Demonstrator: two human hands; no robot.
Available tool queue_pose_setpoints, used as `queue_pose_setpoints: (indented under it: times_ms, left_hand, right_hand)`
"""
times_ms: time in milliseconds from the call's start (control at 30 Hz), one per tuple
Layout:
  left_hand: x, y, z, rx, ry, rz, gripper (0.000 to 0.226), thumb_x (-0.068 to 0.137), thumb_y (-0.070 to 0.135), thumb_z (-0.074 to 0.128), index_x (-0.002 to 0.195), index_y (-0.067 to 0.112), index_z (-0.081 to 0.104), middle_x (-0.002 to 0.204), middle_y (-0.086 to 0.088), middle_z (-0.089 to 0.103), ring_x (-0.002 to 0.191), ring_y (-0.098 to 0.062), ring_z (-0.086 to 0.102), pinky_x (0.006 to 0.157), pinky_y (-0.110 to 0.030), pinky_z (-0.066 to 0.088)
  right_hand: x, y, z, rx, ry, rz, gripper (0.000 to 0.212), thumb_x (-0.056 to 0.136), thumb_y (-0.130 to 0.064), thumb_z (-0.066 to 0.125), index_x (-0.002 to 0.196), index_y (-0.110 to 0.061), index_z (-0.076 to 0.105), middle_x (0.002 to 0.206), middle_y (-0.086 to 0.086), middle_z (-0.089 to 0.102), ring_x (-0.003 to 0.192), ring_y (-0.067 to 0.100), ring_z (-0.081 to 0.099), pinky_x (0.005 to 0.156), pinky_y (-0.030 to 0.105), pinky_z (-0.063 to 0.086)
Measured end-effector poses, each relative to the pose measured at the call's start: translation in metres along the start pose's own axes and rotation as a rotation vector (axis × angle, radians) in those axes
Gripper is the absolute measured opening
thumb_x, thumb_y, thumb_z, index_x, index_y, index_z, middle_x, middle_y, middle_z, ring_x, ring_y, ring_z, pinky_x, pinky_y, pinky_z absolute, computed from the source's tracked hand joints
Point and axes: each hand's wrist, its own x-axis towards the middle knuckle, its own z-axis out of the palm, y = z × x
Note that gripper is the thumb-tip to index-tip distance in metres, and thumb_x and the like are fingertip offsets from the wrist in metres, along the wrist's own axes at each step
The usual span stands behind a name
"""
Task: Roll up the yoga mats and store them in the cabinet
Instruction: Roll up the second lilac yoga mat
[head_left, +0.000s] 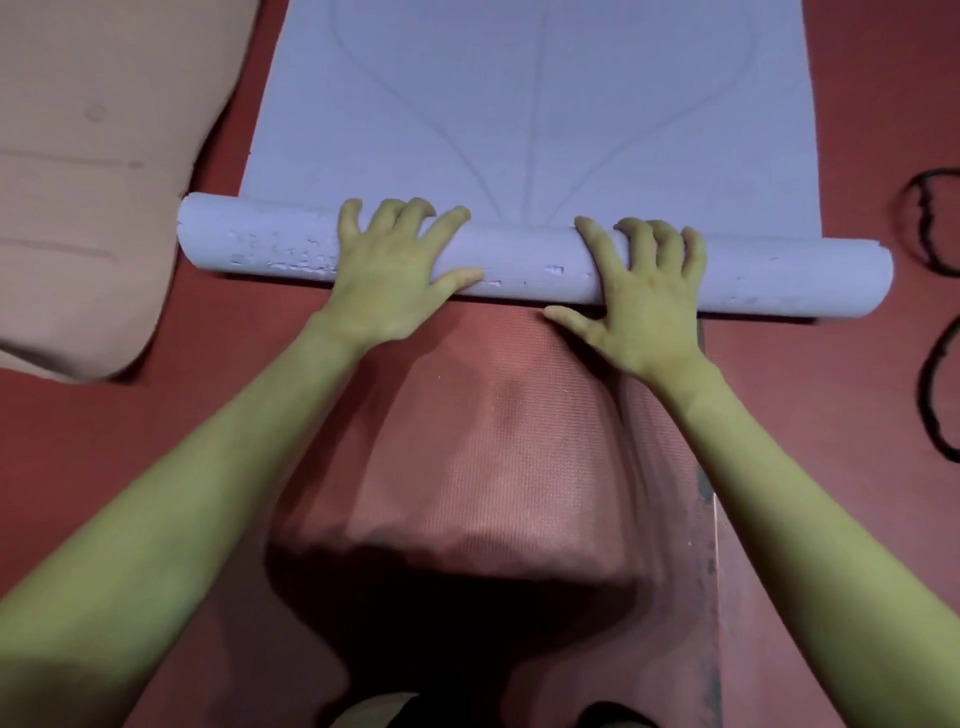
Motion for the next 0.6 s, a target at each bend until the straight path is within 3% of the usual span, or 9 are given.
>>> queue_pose_setpoints:
  times_ms: [100,200,467,600]
  left_hand:
    - [0.018,-0.005,-0.009,-0.005,-0.090,0.035,0.084,0.077,0.082,0.020,0.143,0.031,0.035,0.130,-0.006,0.051,0.117,-0.031,0.048,0.102,-0.054,0.025]
    - [0.024,-0.011,-0.013,0.055,-0.070,0.103,0.091,0.076,0.084,0.017,0.136,0.021,0.043,0.119,-0.012,0.057,0.105,-0.034,0.054,0.093,-0.048,0.035]
    - [-0.018,0.004,-0.039,0.039,-0.001,0.147,0.080,0.080,0.078,0.023,0.115,0.014,0.055,0.095,-0.012,0.062,0.088,-0.034,0.059,0.079,-0.043,0.039]
    - [-0.073,0.021,-0.043,-0.015,-0.062,0.132,0.078,0.083,0.079,0.023,0.113,0.017,0.059,0.091,-0.008,0.062,0.086,-0.031,0.059,0.079,-0.042,0.040]
  right_hand:
    - [0.023,0.005,-0.010,-0.023,-0.118,0.004,0.094,0.072,-0.087,0.029,0.137,-0.022,0.048,0.121,0.019,0.056,0.107,0.041,0.050,0.099,0.053,0.027]
    - [0.036,0.008,-0.021,-0.033,-0.191,-0.018,0.096,0.067,-0.087,0.022,0.132,-0.022,0.050,0.114,0.017,0.058,0.101,0.040,0.052,0.091,0.049,0.031]
    - [-0.007,0.001,-0.051,0.043,-0.242,-0.052,0.089,0.069,-0.089,0.023,0.126,-0.025,0.051,0.100,0.009,0.059,0.092,0.035,0.053,0.082,0.044,0.033]
    - [-0.059,-0.013,-0.066,0.076,-0.320,-0.052,0.087,0.070,-0.089,0.021,0.125,-0.029,0.052,0.096,0.004,0.059,0.088,0.033,0.052,0.081,0.044,0.034]
